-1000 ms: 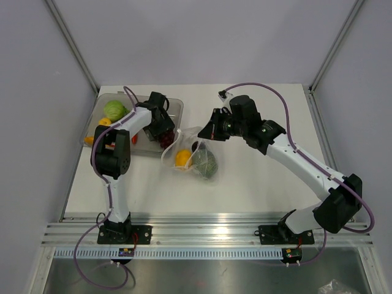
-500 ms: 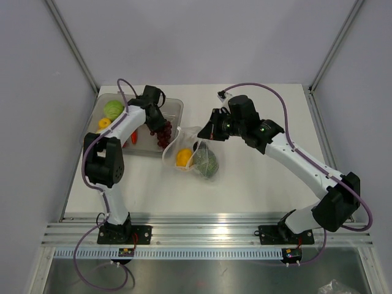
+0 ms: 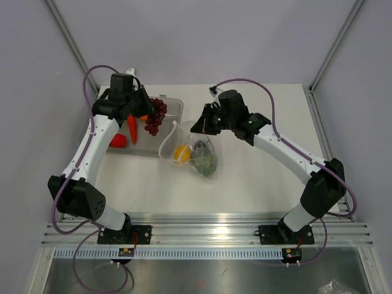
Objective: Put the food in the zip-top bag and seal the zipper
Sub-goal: Pick up the fake fruit from the bin, then place the fake fruit in the zipper food storage bag.
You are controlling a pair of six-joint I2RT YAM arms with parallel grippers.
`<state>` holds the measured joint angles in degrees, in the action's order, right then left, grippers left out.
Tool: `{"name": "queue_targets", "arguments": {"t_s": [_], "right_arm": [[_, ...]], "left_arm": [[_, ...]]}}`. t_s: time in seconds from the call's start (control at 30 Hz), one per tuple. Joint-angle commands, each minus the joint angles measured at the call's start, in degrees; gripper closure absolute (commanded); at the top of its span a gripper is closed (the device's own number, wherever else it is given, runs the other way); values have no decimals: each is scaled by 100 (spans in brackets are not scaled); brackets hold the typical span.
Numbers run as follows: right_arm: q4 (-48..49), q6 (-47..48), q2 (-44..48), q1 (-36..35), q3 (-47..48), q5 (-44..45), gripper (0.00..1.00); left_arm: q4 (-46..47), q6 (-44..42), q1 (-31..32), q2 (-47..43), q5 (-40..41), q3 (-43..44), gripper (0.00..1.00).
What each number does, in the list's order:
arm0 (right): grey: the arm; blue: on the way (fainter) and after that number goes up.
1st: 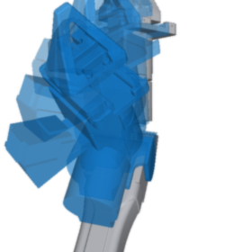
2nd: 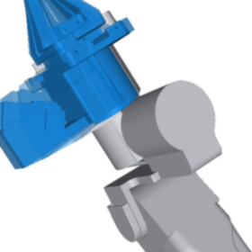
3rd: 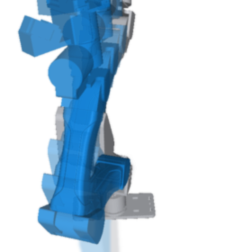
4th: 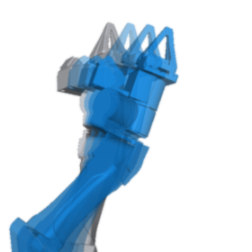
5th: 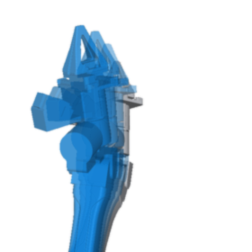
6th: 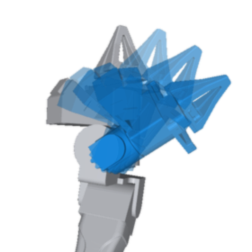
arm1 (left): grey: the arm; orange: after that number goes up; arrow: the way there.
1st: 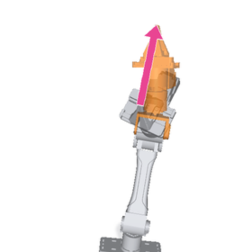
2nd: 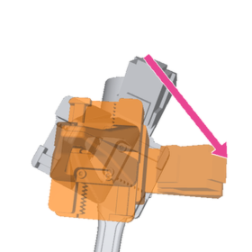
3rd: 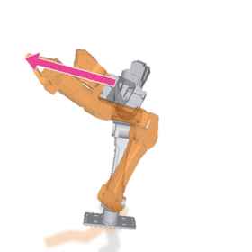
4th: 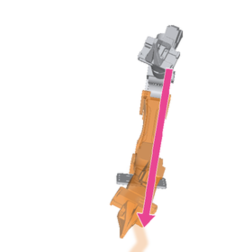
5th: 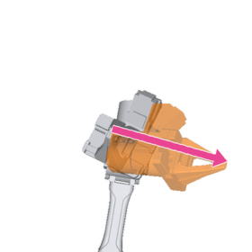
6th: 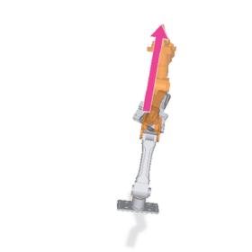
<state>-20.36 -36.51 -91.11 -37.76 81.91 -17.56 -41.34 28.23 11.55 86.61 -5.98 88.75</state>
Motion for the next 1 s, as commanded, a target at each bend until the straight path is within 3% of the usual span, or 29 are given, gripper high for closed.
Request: {"name": "queue_targets", "arguments": {"t_s": [0.0,0.33,0.5,0.97], "right_arm": [[313,-40,-29,-56,317,-46,100],[489,-216,-39,-56,212,-125,100],[559,-277,-3,-56,194,-151,100],[770,-383,155,-56,-8,-371,100]], "left_arm": [[13,-415,23,-653,-773,99,100],[1119,350,40,-2139,-1687,-1227,100],[2103,780,66,-2561,-2283,-2263,100],[2025,403,418,-1463,-4077,-2363,100]]}}
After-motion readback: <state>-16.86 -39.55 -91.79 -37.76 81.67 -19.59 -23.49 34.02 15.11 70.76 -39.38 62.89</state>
